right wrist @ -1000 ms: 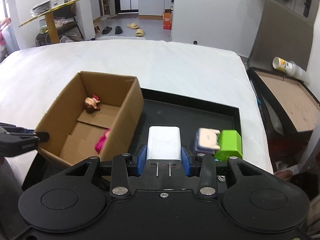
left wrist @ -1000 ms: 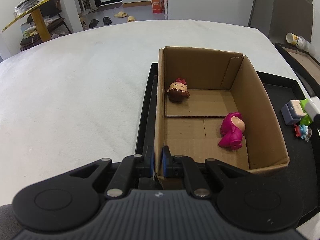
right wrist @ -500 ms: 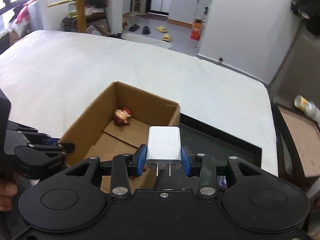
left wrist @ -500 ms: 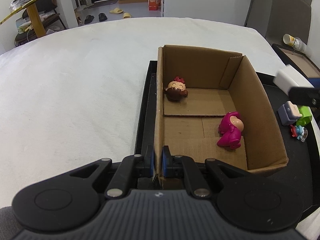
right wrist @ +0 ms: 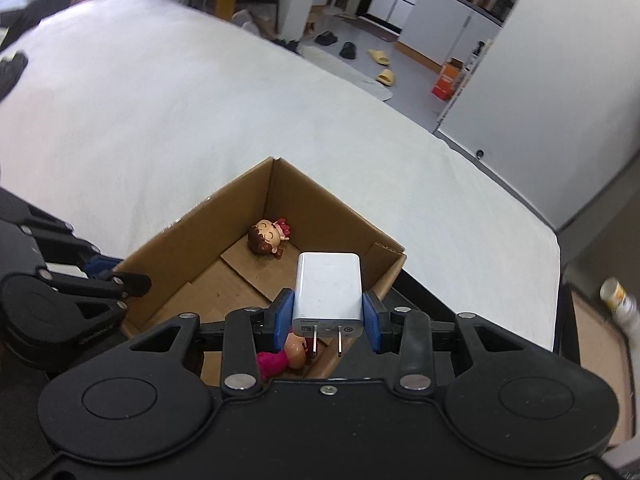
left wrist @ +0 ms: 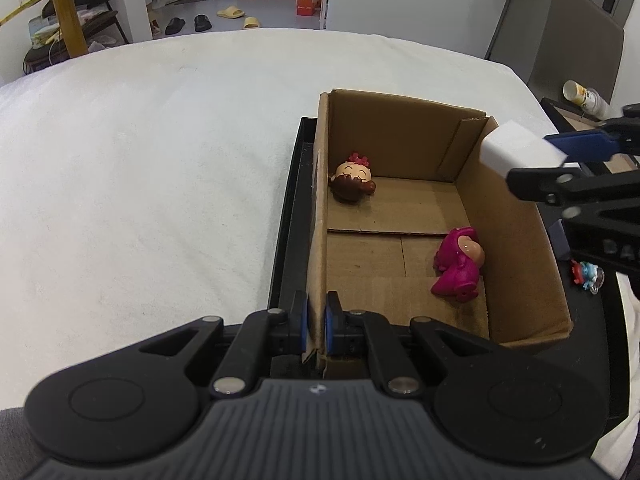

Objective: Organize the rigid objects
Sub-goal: 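Carry the charger over the box and release it inside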

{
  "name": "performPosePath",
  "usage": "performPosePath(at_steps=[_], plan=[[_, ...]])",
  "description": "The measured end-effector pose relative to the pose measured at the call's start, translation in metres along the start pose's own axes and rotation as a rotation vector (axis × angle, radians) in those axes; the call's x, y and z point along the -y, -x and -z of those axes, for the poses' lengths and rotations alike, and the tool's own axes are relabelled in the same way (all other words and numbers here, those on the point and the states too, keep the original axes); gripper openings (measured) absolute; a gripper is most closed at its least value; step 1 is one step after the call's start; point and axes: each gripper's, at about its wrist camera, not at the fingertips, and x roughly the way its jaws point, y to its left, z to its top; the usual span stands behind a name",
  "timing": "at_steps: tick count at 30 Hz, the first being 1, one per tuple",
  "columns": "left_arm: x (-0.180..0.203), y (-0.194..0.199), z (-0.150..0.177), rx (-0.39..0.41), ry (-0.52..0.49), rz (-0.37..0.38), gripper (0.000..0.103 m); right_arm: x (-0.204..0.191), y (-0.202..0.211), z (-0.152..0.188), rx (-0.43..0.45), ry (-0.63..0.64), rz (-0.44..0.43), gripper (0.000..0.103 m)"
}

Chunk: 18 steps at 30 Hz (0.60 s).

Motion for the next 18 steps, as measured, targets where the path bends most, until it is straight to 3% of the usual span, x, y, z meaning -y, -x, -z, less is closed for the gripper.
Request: performPosePath(at_steps=[7,11,18], plan=[[-0.005,0.001,0.0,0.003,0.007,0.008,0.008,-0.007,-0.017,-0.008,-0.004,0.113,0.064,0.037],[-0.007,0.001,-0.003,0.001,0.015,0.004,0.008,-0.008,-0.023,-0.011,-0.011,0.148,0.149,0.045],[-0.005,0.0,-0.005,0.005,0.017,-0.007,0.009,0.0,-0.013,-0.009,-0.007,0.09,0.128,0.051]])
